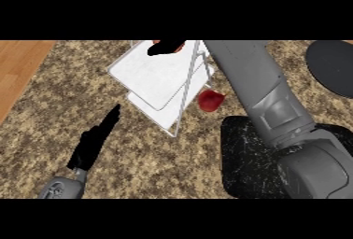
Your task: Pick the squash from the tray and place it in the tiered shelf
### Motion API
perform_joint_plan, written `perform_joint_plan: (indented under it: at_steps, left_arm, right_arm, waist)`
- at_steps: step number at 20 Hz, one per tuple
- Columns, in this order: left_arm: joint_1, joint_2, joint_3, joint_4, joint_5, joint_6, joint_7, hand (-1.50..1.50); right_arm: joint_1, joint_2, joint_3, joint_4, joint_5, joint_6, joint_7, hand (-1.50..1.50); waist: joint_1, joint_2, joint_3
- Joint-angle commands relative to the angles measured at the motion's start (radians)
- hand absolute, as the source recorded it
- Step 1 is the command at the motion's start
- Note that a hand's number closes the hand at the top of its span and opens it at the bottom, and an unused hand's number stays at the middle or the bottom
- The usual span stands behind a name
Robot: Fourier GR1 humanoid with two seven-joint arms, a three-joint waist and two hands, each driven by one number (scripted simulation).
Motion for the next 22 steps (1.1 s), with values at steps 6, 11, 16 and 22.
perform_joint_plan:
  at_steps: [6,11,16,22]
  left_arm:
    - [0.018,-0.008,0.006,-0.005,-0.009,0.015,0.011,0.0]
    - [0.014,0.046,0.057,-0.04,0.033,-0.025,0.039,0.0]
    - [0.05,0.022,0.035,-0.043,0.007,-0.005,0.001,0.0]
    - [0.064,0.011,0.028,-0.037,0.006,-0.015,-0.008,0.0]
  right_arm:
    - [-0.024,0.014,-0.163,-0.012,-0.169,-0.195,-0.058,-1.5]
    - [0.011,-0.121,-0.218,-0.042,-0.198,-0.29,-0.074,-1.5]
    - [0.061,-0.278,-0.24,-0.001,-0.191,-0.307,-0.017,-1.5]
    - [0.154,-0.44,-0.241,0.012,-0.196,-0.096,-0.102,-1.5]
  waist:
    - [-0.016,0.012,-0.008]
    - [-0.037,0.006,-0.007]
    - [-0.031,0.012,-0.007]
    - [-0.024,0.019,-0.006]
